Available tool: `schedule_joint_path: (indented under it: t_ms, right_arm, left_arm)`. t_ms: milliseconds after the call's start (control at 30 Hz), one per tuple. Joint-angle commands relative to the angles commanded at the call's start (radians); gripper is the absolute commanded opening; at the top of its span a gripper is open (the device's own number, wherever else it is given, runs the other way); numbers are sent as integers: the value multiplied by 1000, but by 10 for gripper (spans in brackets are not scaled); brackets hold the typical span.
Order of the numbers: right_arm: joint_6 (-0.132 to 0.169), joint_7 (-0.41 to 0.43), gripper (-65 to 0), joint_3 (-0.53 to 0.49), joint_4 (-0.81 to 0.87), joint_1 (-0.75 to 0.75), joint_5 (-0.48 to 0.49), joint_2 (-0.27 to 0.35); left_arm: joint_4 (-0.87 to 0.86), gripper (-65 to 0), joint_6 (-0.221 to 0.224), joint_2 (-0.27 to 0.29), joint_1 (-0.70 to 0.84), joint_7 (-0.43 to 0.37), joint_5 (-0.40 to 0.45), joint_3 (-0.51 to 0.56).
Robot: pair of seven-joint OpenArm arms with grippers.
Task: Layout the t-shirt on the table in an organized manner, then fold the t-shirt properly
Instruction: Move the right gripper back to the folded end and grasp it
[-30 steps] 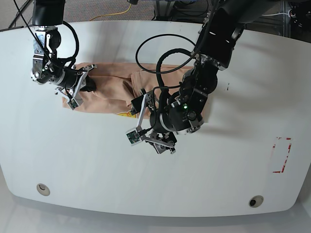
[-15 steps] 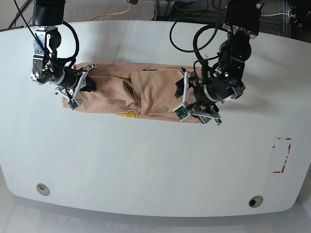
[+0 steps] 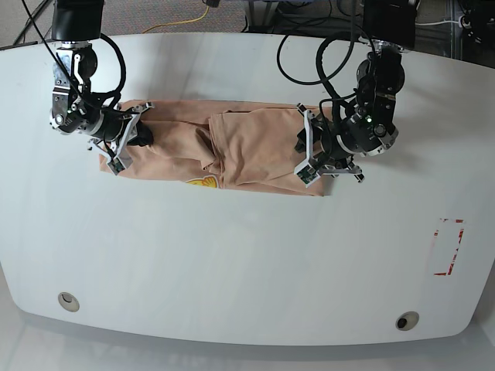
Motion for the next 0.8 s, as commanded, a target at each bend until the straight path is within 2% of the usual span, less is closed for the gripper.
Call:
schedule_joint_path:
  t_ms: [100, 400, 500, 700, 800]
  right_arm:
    - [0, 0, -645, 0, 0, -2, 0, 0]
    - [0, -23, -642, 2, 124, -3, 23, 2]
    - [0, -72, -599, 38, 178, 3, 69, 2]
    - [0, -175, -296, 241, 278, 23, 181, -46]
    - [0, -226, -170, 342, 284, 32, 219, -57]
  left_arm:
    - [-52, -646, 0, 0, -6, -9, 0, 0]
    - [-130, -650, 0, 2, -26, -9, -2, -2]
    - [-127, -650, 0, 2, -26, -9, -2, -2]
    - [-127, -650, 0, 2, -23, -9, -2, -2]
    - [-127, -650, 0, 0, -23, -9, -2, -3]
